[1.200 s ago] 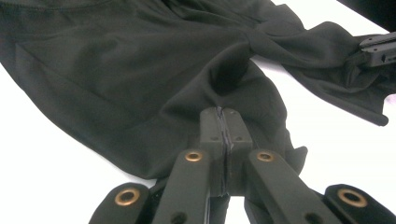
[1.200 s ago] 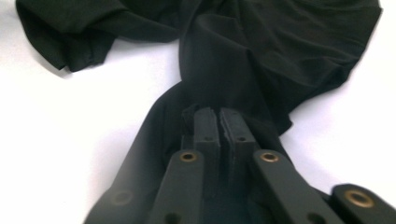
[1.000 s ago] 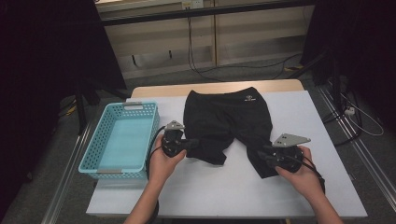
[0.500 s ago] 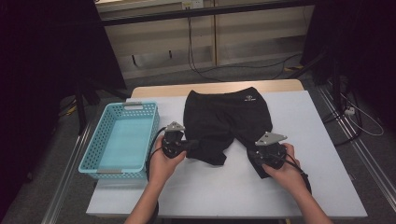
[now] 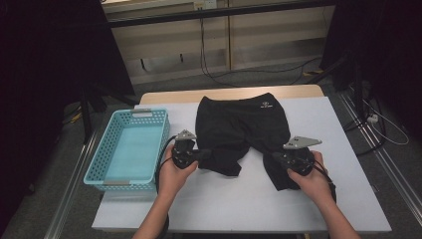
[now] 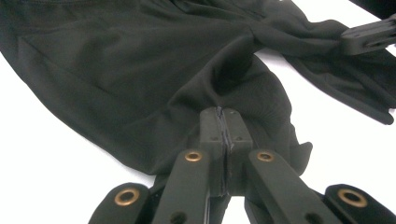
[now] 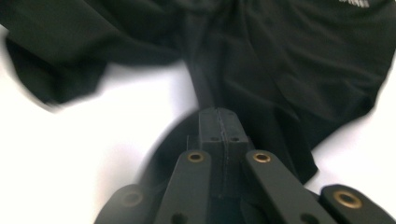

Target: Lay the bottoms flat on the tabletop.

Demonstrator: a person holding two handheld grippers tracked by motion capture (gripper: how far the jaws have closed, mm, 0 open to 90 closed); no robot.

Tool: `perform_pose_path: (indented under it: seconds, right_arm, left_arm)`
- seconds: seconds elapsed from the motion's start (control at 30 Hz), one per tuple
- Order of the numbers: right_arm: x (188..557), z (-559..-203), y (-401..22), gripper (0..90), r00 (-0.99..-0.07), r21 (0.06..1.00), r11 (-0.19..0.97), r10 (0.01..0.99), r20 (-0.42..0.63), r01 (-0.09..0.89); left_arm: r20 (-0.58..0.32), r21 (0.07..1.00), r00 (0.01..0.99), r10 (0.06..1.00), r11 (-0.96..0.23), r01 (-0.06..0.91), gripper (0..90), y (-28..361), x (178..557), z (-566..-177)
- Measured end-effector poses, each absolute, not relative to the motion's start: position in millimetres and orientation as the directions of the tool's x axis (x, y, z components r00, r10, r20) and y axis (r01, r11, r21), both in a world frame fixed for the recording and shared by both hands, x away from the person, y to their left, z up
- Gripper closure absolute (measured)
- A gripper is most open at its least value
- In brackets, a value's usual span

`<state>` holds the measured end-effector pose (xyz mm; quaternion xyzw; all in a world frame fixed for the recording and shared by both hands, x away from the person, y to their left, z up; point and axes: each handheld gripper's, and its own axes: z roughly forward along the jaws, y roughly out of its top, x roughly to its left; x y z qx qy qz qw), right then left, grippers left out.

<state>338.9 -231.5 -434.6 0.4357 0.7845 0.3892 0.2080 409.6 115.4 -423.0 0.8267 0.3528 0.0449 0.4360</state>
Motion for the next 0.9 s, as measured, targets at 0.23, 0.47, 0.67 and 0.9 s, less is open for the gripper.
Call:
perform_pose_path:
  seconds: [0.23, 0.47, 0.67, 0.9]
  right_arm:
    - [334.9, -427.1, -213.2, 90.0, -0.590, 0.820, 0.285, 0.803, 0.077, 0.495]
    - [335.7, -433.5, -191.5, 90.0, -0.627, 0.808, 0.314, 0.774, 0.087, 0.499]
    - [334.5, -436.8, -193.4, 72.9, -0.616, 0.804, 0.329, 0.786, 0.058, 0.496]
    - [319.3, -439.7, -199.2, 67.6, -0.654, 0.756, 0.452, 0.755, -0.041, 0.474]
  left_arm:
    - [-0.232, 0.757, 0.752, 0.617, -0.371, 0.538, 89.1, 114.7, 409.5, -421.1]
    - [-0.234, 0.756, 0.755, 0.613, -0.373, 0.538, 89.1, 114.4, 408.8, -420.6]
    - [-0.231, 0.761, 0.761, 0.606, -0.375, 0.529, 89.1, 113.0, 408.1, -419.3]
    - [-0.231, 0.759, 0.765, 0.601, -0.381, 0.528, 88.9, 111.4, 408.3, -419.8]
